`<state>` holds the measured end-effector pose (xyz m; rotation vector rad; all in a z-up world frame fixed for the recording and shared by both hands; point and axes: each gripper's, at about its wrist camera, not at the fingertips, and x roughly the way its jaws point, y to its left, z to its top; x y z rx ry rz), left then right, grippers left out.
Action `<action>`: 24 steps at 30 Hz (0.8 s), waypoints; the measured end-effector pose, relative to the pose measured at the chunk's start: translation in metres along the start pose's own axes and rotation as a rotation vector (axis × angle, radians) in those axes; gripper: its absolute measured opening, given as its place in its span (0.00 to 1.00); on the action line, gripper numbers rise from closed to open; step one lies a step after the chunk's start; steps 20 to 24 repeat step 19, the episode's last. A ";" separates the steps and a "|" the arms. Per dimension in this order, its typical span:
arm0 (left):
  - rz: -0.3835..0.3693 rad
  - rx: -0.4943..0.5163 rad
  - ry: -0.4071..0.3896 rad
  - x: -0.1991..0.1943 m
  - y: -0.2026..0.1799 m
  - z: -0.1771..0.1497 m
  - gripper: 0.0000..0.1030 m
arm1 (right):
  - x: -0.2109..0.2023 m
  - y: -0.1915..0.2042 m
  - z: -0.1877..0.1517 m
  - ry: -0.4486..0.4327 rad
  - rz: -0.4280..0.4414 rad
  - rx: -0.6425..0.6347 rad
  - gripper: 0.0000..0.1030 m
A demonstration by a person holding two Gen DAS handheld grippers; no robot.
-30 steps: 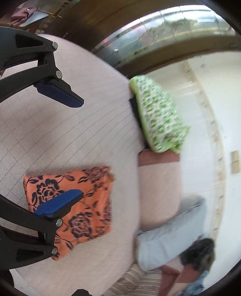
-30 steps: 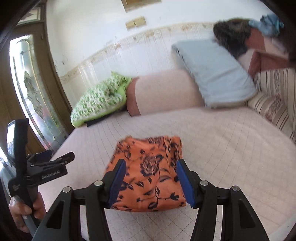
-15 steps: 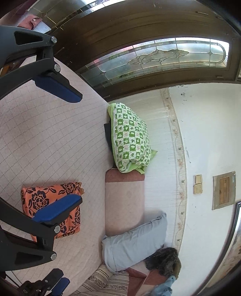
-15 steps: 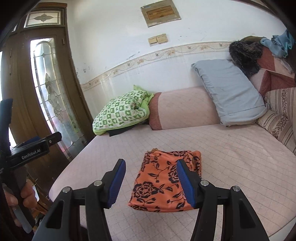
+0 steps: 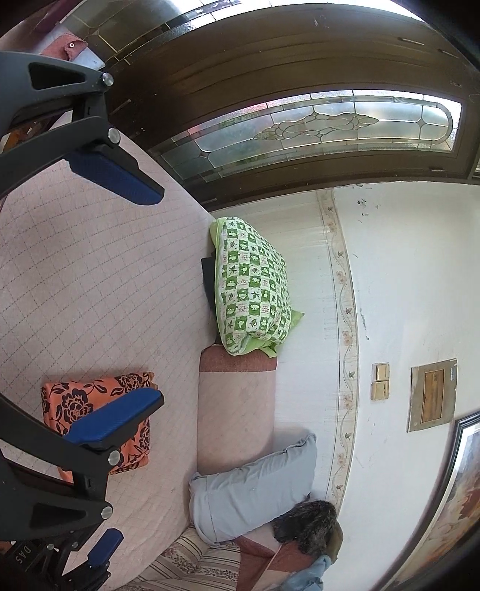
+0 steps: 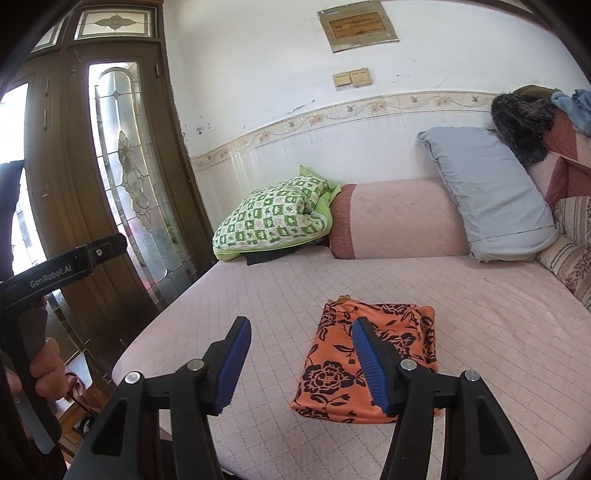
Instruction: Fold small clothes
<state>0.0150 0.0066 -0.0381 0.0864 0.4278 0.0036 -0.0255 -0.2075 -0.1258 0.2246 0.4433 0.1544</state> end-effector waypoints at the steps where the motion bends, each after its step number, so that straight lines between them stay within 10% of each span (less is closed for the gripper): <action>1: 0.000 -0.003 0.002 0.001 0.000 0.000 0.96 | 0.002 0.002 0.000 0.000 0.004 -0.004 0.59; 24: 0.009 -0.047 -0.042 0.016 0.017 -0.002 0.97 | 0.028 -0.007 0.001 0.021 -0.021 0.042 0.59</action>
